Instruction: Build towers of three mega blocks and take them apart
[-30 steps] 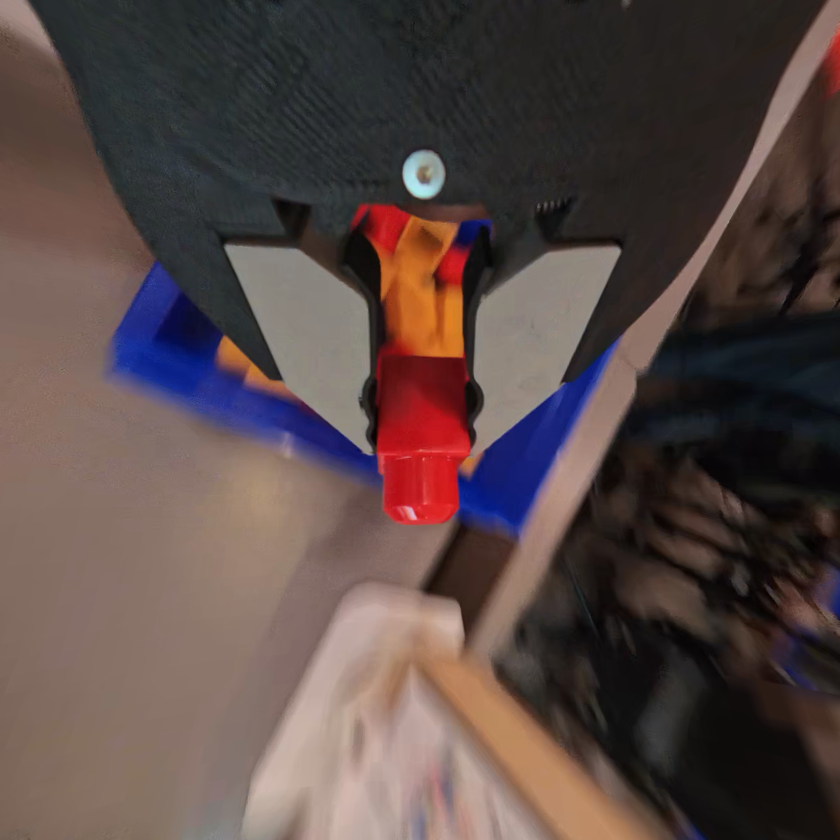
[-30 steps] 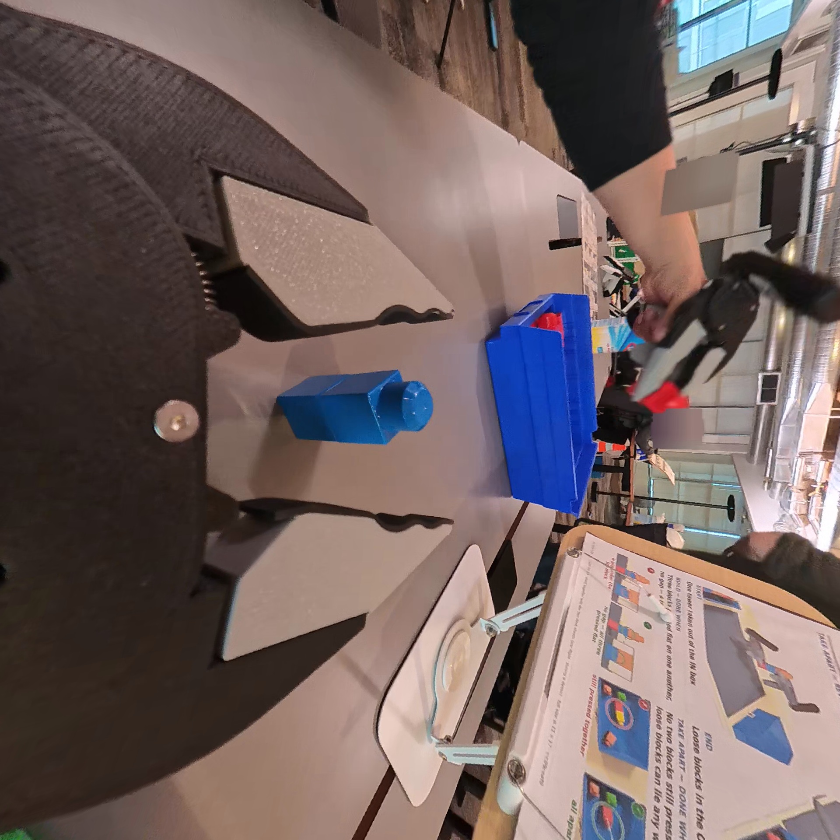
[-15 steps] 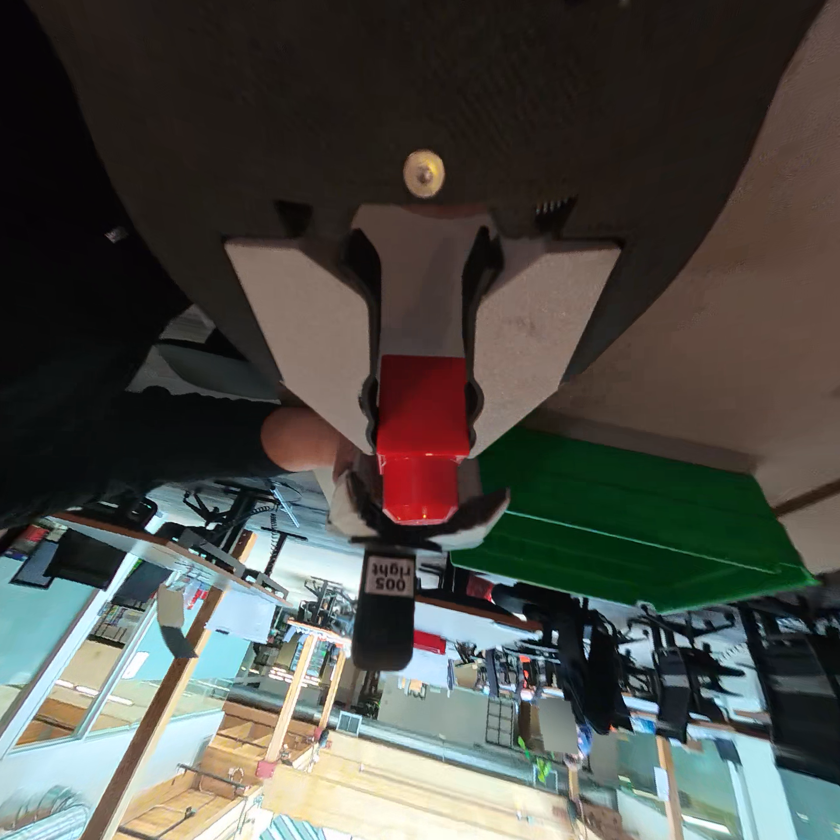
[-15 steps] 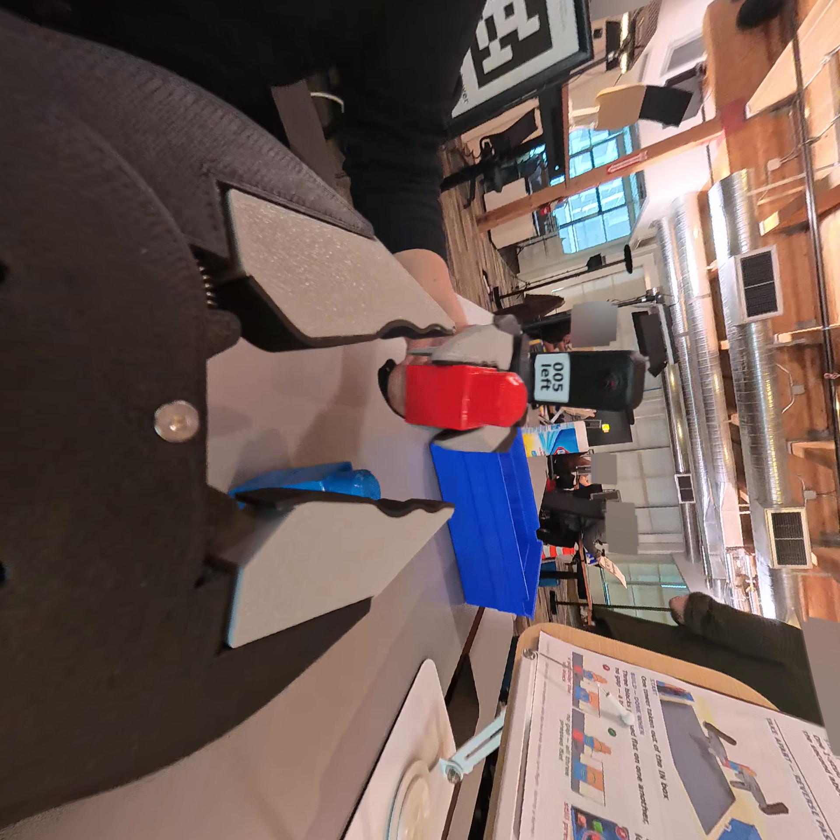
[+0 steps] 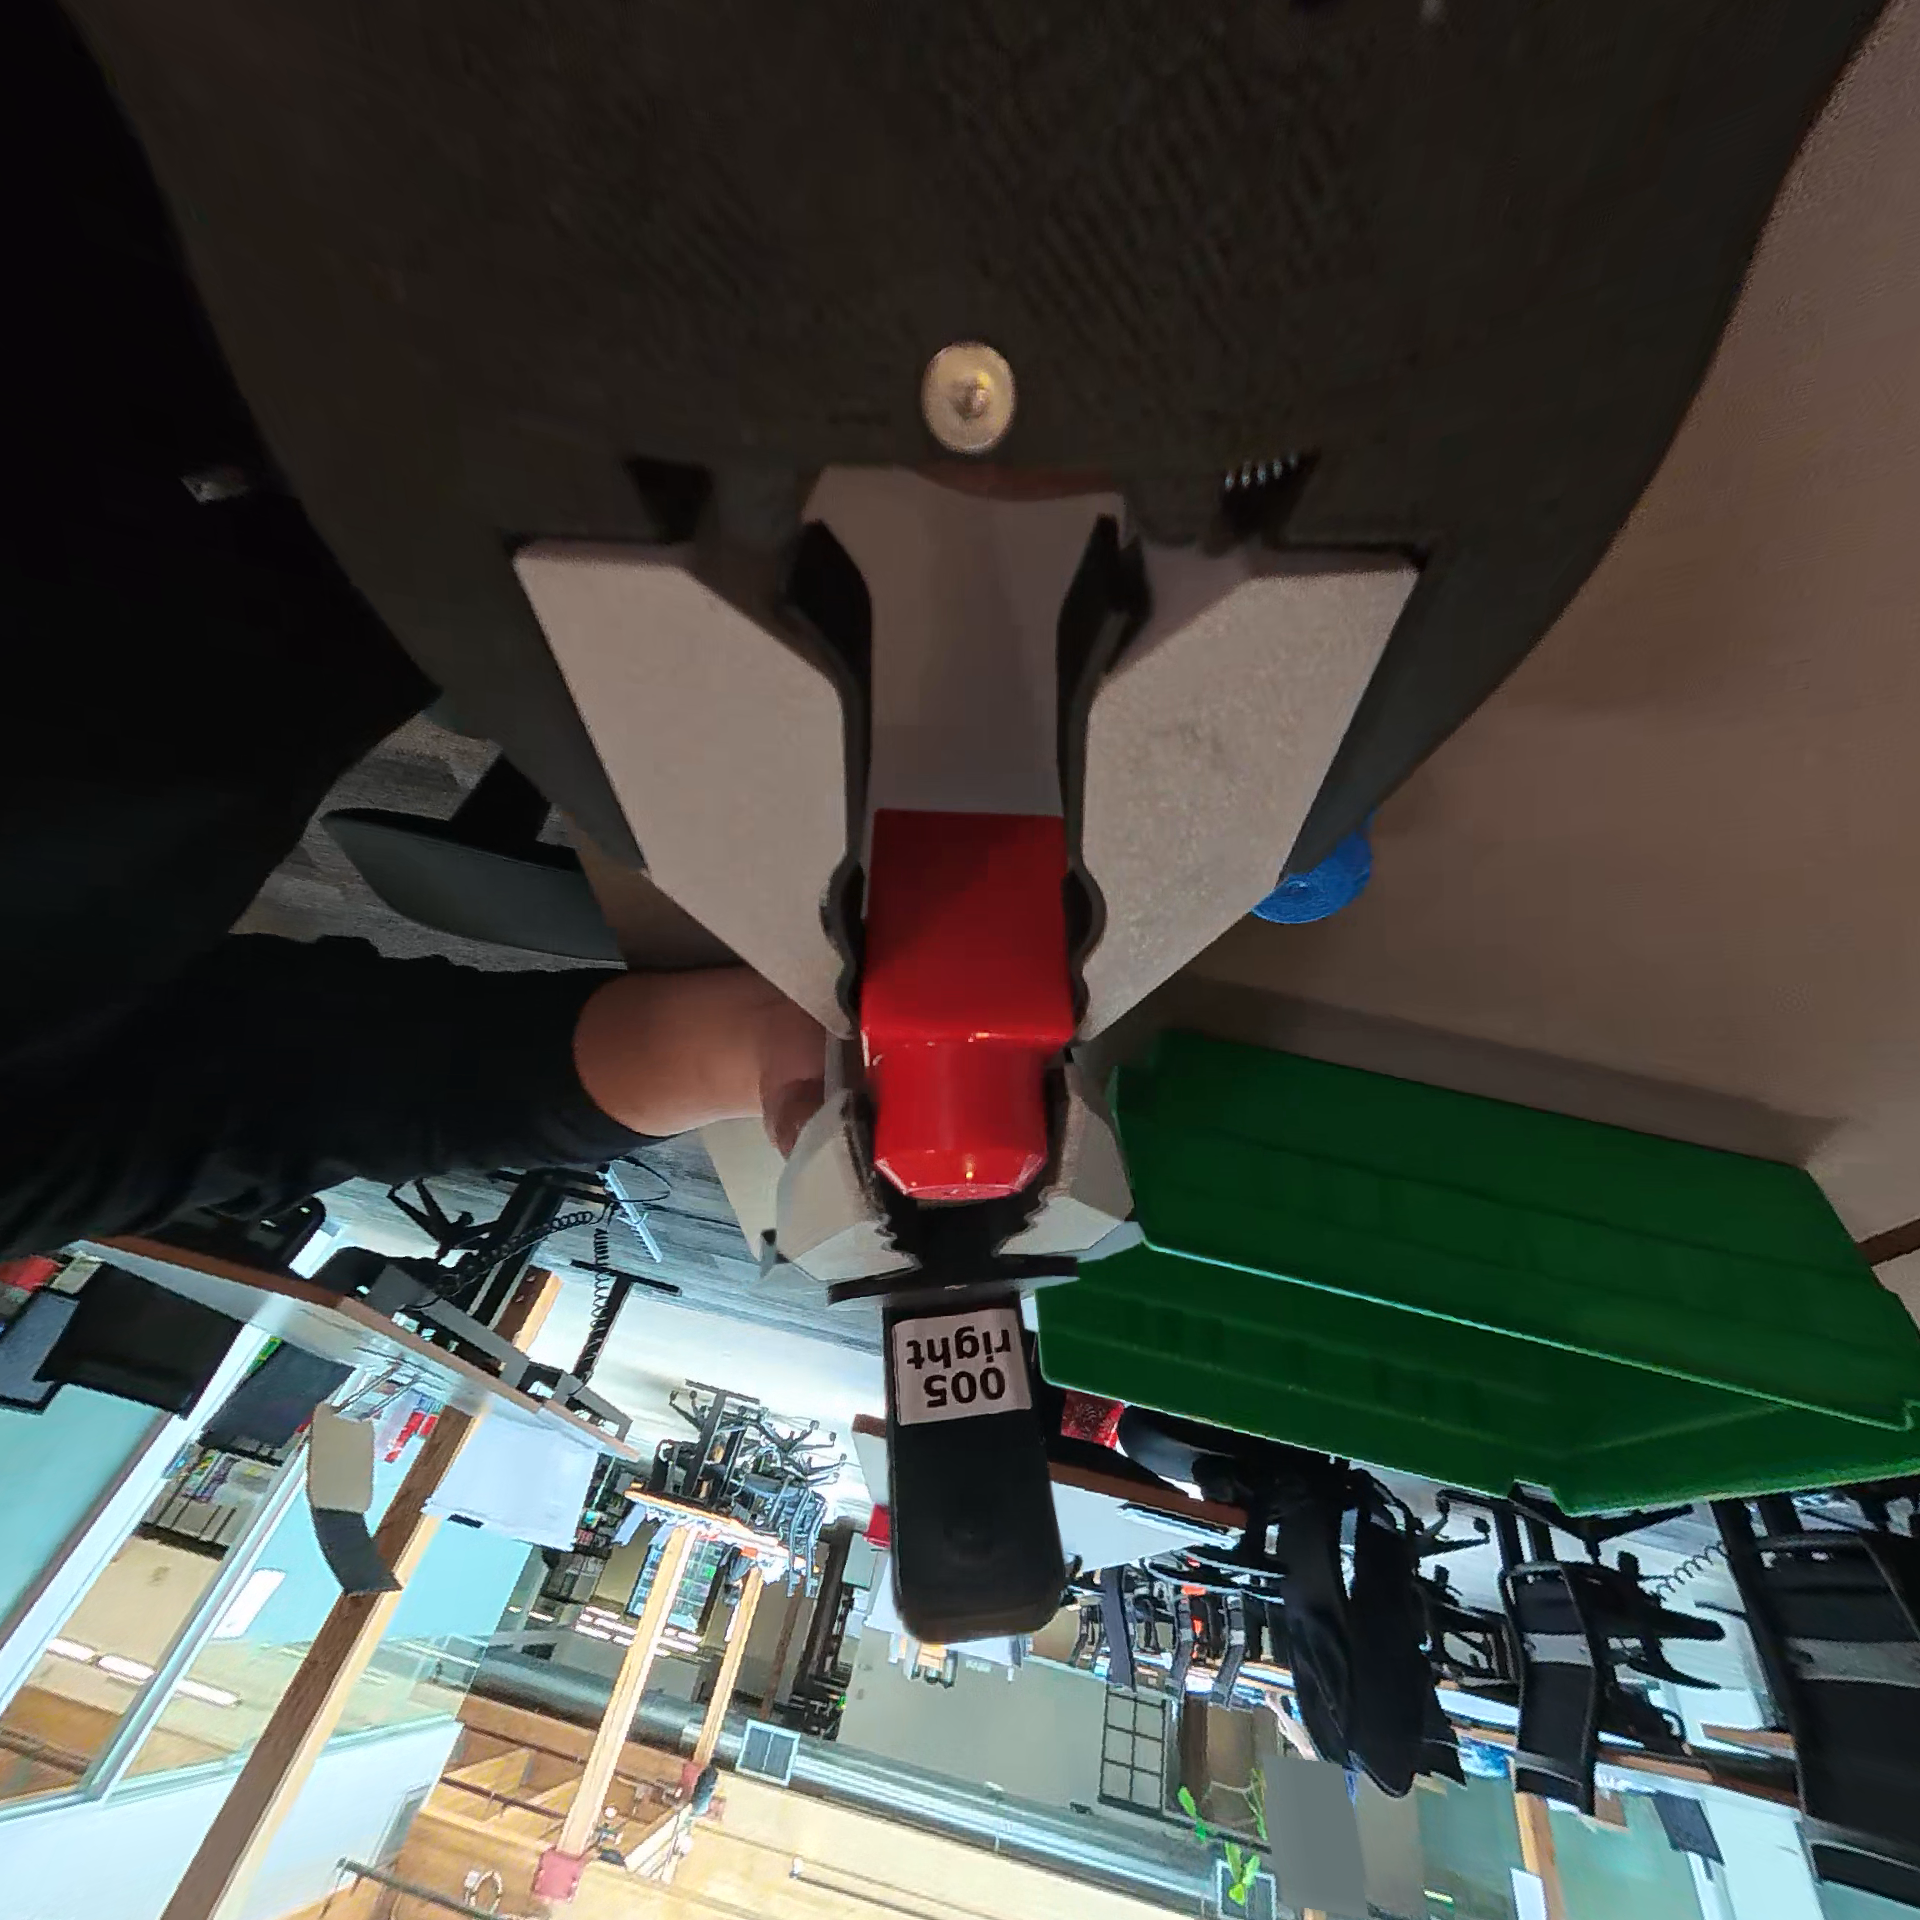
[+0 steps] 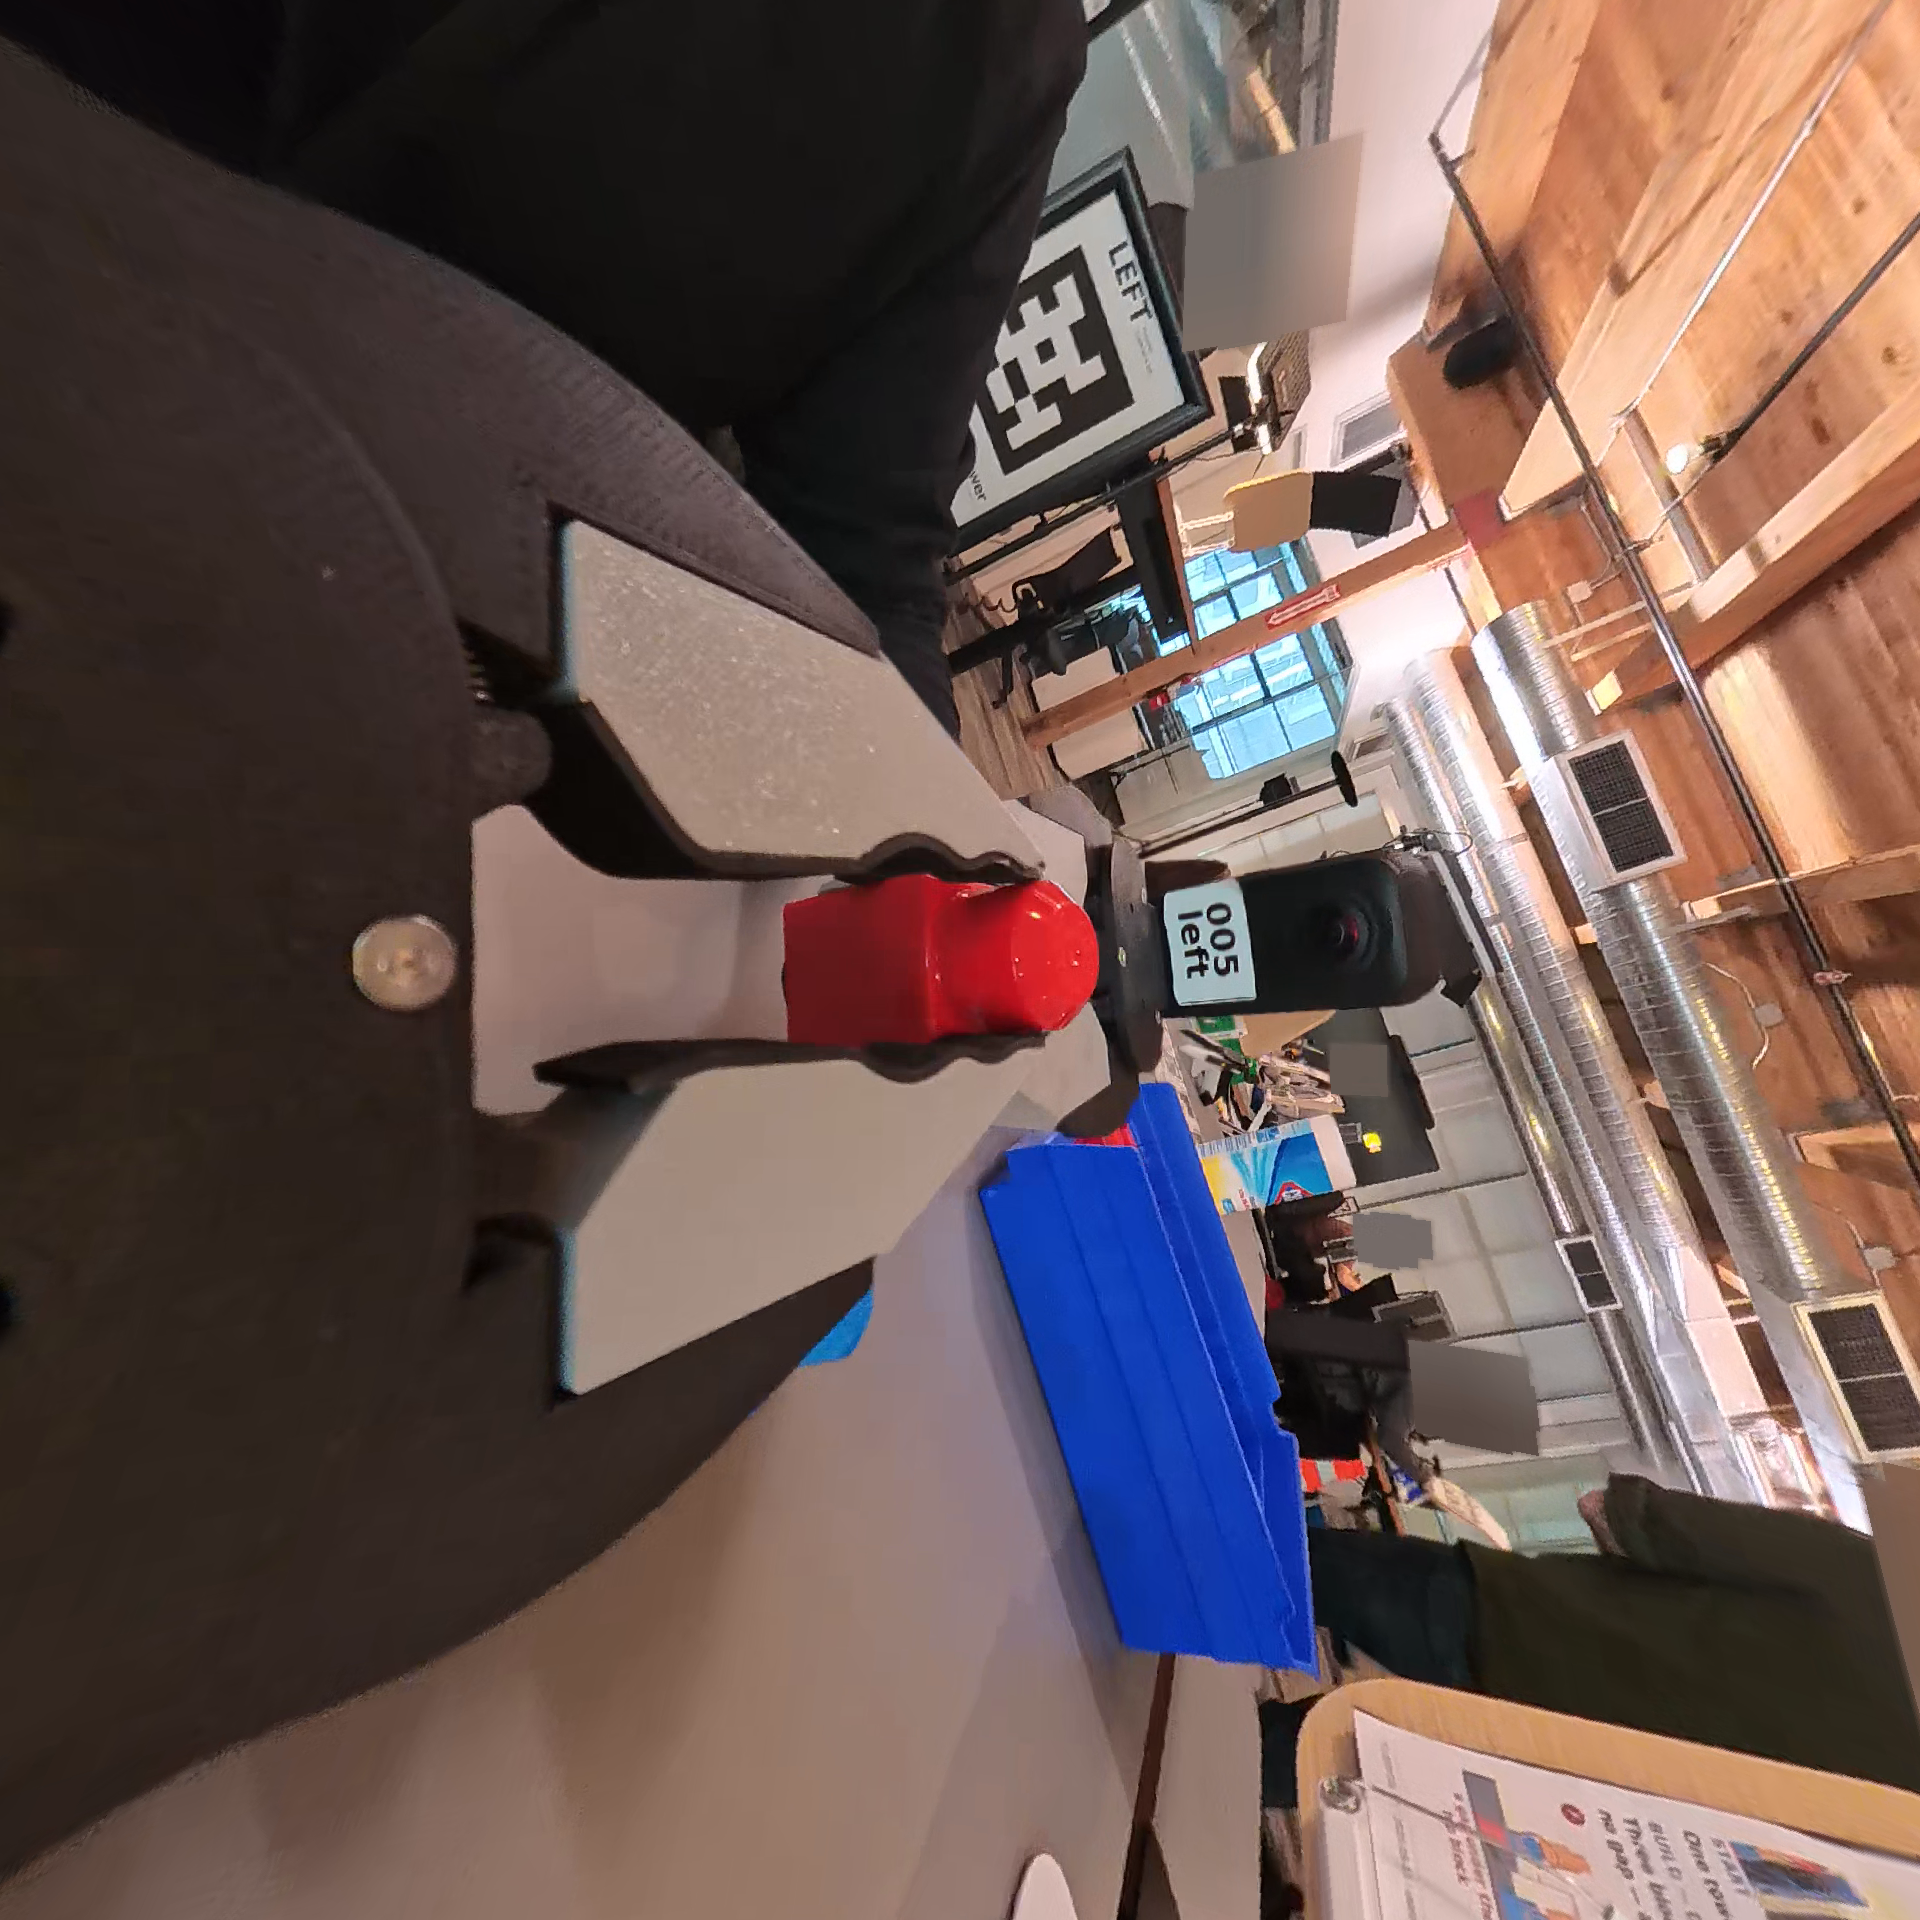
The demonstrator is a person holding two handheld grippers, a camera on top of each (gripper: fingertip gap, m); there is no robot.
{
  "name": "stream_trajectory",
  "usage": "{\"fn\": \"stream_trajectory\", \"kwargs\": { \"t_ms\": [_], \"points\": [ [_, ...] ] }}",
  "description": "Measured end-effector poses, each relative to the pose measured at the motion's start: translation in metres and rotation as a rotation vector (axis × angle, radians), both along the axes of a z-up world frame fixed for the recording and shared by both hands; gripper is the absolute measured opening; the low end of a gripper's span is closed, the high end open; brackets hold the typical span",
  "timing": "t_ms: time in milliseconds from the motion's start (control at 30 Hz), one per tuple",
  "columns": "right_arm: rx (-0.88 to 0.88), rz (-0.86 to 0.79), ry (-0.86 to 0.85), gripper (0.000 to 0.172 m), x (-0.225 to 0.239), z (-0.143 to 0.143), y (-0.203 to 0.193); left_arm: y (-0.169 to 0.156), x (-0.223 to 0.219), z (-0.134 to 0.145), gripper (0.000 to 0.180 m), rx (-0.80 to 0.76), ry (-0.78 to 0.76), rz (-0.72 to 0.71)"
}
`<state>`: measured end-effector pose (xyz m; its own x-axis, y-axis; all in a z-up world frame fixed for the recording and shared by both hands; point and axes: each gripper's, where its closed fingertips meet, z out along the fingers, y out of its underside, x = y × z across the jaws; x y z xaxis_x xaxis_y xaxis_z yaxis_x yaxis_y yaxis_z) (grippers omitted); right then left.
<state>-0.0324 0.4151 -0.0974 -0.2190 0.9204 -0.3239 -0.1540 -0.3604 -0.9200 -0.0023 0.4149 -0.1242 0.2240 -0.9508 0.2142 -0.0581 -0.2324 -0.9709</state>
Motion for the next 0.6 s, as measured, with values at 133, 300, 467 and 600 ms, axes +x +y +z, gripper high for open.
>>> {"fn": "stream_trajectory", "kwargs": {
  "t_ms": [133, 300, 467, 600],
  "points": [
    [0.026, -0.071, -0.074, 0.024, -0.001, -0.010, 0.012, 0.010, -0.001, -0.009, 0.034, -0.074, 0.025, 0.053],
    [0.112, -0.140, -0.119, 0.024, 0.003, -0.008, 0.015, 0.015, -0.002, -0.010, 0.038, -0.093, 0.029, 0.090],
    [0.121, -0.121, -0.109, 0.024, 0.005, -0.005, 0.012, 0.013, -0.004, -0.009, 0.037, -0.056, 0.050, 0.090],
    [0.132, -0.098, -0.096, 0.024, 0.003, -0.005, 0.006, 0.005, -0.003, -0.010, 0.035, -0.021, 0.085, 0.058]
  ]
}}
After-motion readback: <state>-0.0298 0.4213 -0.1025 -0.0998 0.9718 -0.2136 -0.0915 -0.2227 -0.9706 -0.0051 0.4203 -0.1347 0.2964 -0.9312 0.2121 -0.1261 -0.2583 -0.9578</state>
